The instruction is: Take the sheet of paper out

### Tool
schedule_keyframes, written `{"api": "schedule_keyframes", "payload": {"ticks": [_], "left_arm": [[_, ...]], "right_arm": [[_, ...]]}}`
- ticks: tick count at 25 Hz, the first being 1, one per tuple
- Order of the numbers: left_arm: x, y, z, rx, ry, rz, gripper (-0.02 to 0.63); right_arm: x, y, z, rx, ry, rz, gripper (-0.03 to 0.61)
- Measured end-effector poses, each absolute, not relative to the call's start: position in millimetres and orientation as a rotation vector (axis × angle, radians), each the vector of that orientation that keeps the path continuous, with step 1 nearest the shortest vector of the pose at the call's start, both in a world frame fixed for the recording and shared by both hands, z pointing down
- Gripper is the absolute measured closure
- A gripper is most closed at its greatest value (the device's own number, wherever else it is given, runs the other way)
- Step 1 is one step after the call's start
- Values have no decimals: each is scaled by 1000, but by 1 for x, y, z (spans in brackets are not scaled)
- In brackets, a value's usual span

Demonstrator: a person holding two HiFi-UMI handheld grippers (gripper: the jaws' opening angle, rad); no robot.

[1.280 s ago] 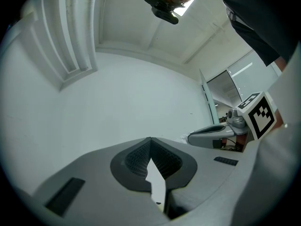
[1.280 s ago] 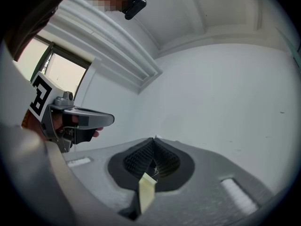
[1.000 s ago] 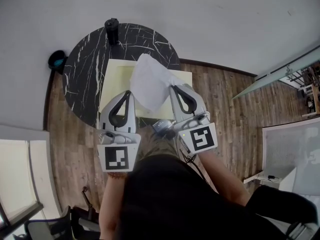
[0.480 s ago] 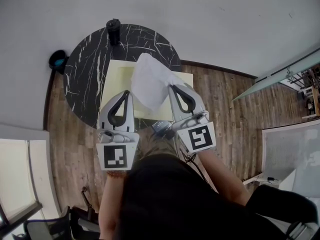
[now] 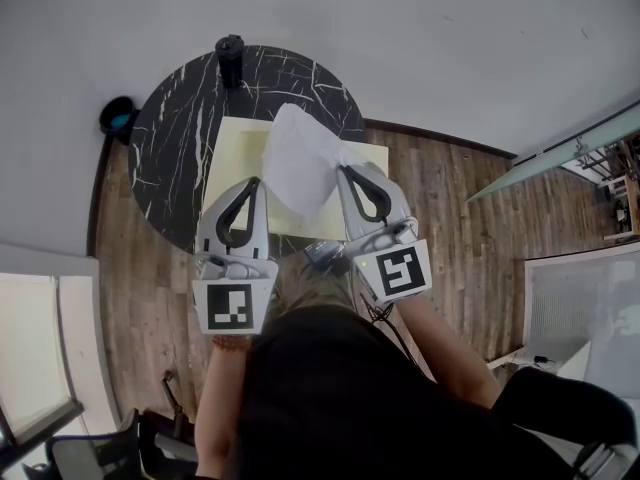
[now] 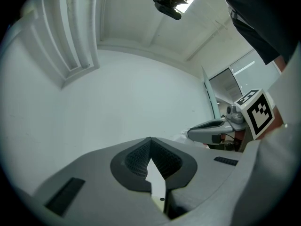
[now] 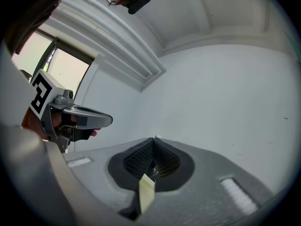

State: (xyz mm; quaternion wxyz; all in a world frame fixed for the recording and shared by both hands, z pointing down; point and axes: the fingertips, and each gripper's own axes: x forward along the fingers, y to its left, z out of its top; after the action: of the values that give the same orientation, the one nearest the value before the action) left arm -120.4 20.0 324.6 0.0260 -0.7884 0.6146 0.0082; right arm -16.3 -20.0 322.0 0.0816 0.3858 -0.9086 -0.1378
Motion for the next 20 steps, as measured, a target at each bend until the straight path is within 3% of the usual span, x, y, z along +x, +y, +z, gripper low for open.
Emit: {"api": "schedule_keyframes", "payload": {"ticks": [20], "left_arm": [[-122, 20, 333, -2427, 1918, -26, 615]], "right_arm": [[-12, -27, 330, 1158, -2715, -367, 581]]}}
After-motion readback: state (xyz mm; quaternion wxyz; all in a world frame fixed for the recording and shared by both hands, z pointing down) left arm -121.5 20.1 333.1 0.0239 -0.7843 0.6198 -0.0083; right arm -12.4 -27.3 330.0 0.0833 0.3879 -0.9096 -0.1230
